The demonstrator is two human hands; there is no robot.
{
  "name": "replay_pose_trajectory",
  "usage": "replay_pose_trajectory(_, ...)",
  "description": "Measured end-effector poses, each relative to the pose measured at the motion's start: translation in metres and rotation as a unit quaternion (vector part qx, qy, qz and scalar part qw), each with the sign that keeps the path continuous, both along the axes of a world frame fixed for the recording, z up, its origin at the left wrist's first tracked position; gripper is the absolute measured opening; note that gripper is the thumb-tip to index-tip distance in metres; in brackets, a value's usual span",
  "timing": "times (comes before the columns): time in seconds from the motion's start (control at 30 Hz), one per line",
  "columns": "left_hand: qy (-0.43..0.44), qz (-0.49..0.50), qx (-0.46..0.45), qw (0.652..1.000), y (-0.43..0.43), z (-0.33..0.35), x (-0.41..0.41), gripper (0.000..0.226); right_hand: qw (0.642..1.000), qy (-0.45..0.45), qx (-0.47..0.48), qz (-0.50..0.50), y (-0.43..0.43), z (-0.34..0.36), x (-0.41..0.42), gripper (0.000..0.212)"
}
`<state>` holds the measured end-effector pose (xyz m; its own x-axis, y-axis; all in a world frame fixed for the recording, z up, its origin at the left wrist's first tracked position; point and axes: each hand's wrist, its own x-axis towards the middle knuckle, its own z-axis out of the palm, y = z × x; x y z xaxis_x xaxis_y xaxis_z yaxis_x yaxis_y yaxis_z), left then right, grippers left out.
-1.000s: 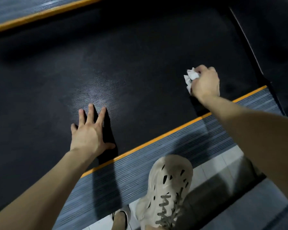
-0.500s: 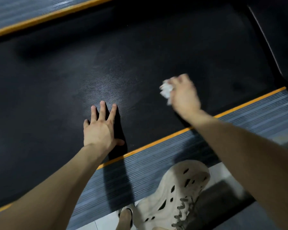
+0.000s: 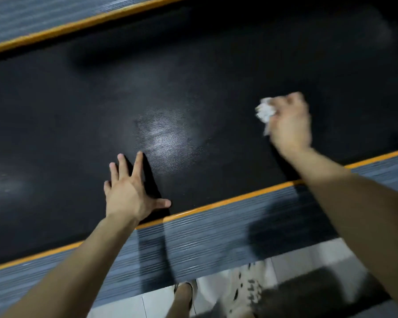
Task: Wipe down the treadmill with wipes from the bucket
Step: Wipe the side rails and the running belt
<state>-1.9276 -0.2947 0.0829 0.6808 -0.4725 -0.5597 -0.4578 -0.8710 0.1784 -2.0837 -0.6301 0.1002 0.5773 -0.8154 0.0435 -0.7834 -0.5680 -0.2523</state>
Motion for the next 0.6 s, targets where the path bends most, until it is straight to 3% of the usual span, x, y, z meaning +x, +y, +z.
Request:
replay_pose_trajectory(0.07, -0.004, -0.005, 0.024, 1.0, -0.002, -0.003, 0.002, 0.164, 0.989, 0.003, -0.033, -0.146, -0.018, 0.0, -0.002, 0.037)
replay_pose_trajectory(0.13, -0.011, -0.006, 0.039, 0.999, -0.007, -0.006, 0.003, 0.166, 0.988, -0.004, -0.025, -0.15, 0.02, -0.016, 0.026, 0.035)
replay_pose_trajectory(0.23, -0.025, -0.019, 0.041, 0.999, -0.005, -0.006, 0.0, 0.165, 0.994, -0.034, 0.077, 0.076, 0.135, -0.042, 0.083, 0.025)
replay_pose_trajectory(0.3, -0.031, -0.017, 0.031, 0.999, 0.001, -0.005, 0.004, 0.162, 0.941, 0.03, 0.192, 0.276, 0.196, -0.041, 0.109, 0.032)
replay_pose_trajectory(0.37, -0.024, -0.027, 0.028, 0.999, 0.0, -0.007, 0.005, 0.161, 0.908, 0.036, 0.228, 0.349, 0.191, -0.039, 0.108, 0.038)
replay_pose_trajectory(0.47, -0.04, -0.027, 0.028, 0.998, 0.003, -0.004, 0.003, 0.16, 0.956, -0.027, 0.121, 0.266, 0.113, -0.034, 0.069, 0.032)
replay_pose_trajectory(0.53, -0.043, -0.025, 0.018, 0.999, 0.003, -0.005, 0.004, 0.159, 0.994, -0.039, 0.018, 0.105, 0.045, -0.019, 0.035, 0.038)
replay_pose_trajectory(0.6, -0.045, -0.021, 0.018, 0.999, 0.003, -0.004, 0.002, 0.16, 0.997, -0.038, -0.018, -0.063, 0.013, -0.004, 0.016, 0.041)
